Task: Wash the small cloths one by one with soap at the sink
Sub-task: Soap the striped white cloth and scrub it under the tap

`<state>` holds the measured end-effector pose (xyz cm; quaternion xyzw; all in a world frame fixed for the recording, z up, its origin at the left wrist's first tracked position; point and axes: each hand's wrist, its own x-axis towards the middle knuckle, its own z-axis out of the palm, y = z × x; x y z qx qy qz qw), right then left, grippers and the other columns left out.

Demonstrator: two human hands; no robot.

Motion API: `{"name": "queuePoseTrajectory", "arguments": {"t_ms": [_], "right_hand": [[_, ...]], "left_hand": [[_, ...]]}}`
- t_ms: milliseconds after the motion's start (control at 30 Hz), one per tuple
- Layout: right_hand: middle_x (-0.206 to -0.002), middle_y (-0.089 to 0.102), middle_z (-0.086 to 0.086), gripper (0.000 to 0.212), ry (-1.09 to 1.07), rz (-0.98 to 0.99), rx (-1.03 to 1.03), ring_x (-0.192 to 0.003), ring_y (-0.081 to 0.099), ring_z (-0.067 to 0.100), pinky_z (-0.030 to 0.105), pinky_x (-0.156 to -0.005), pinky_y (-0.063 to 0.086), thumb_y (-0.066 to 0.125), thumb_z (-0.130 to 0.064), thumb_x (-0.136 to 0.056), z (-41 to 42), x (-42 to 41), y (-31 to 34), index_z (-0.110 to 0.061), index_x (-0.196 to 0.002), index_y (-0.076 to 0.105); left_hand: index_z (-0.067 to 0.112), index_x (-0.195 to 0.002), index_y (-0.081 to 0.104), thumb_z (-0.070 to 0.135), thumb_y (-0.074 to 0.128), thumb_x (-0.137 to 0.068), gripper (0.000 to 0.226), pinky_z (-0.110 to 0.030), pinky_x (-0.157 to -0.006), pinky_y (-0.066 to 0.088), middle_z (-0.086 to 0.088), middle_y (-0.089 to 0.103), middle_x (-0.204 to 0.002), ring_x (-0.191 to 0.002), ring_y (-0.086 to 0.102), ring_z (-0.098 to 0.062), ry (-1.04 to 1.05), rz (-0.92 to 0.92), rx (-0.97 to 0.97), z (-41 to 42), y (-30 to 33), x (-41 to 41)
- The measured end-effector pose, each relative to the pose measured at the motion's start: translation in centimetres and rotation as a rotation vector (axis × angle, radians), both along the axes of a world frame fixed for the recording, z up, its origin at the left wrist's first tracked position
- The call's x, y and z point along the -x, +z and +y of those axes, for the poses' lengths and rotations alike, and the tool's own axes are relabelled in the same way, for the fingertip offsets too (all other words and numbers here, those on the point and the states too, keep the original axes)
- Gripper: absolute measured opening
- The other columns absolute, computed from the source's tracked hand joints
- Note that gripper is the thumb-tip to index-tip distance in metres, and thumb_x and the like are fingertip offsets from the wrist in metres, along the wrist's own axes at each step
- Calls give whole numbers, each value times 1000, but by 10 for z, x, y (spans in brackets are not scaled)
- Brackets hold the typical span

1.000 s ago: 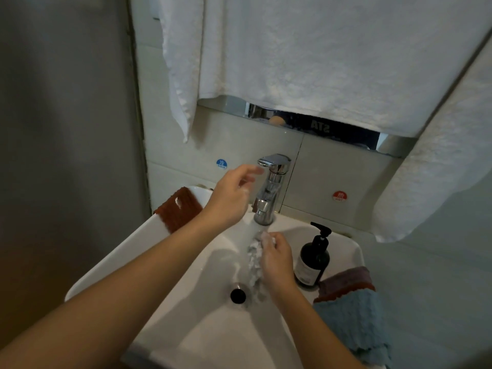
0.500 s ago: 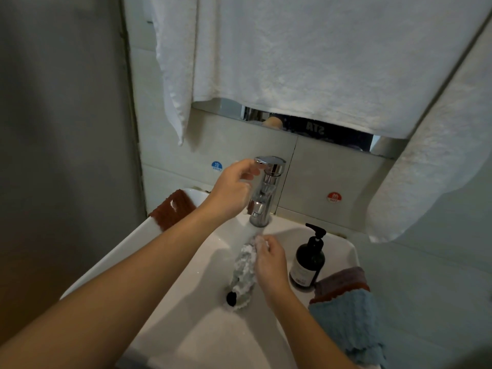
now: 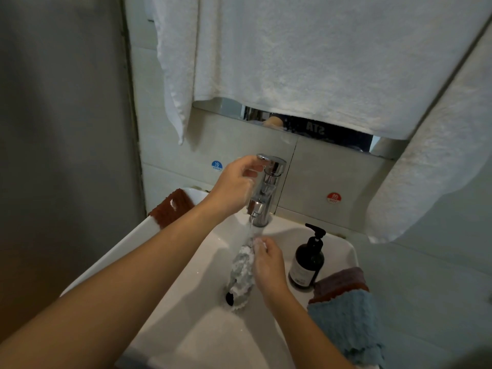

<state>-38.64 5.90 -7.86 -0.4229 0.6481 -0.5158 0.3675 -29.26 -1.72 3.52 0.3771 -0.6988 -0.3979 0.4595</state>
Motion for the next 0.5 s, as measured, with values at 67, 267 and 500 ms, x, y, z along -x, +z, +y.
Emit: {"name": "queuePoseTrajectory", "arguments": {"t_ms": [67, 267, 500], "right_hand": [[-90, 63, 1, 21, 3, -4, 0, -82, 59, 12, 24, -63, 42, 41, -25, -104, -1, 0, 0, -22, -97, 60], [-93, 64, 2, 21, 0, -8, -10, -86, 60, 15, 26, -68, 44, 40, -25, -104, -1, 0, -2, -26, -96, 60], [-90, 63, 3, 20, 2, -24, 7, -84, 59, 17, 28, -69, 46, 41, -25, -103, -1, 2, -3, -23, -95, 60]], "left_hand": [[23, -118, 60, -20, 39, -83, 60, -20, -87, 44, 11, 56, -108, -109, 51, -8, 0, 10, 4, 0, 1, 1], [21, -122, 59, -20, 39, -85, 59, -21, -87, 45, 13, 54, -106, -107, 50, -6, -14, 9, 16, 0, 0, 0], [22, -115, 58, -25, 39, -77, 63, -12, -82, 46, 3, 57, -109, -107, 54, -12, 46, 47, 1, -3, -32, -17]]}}
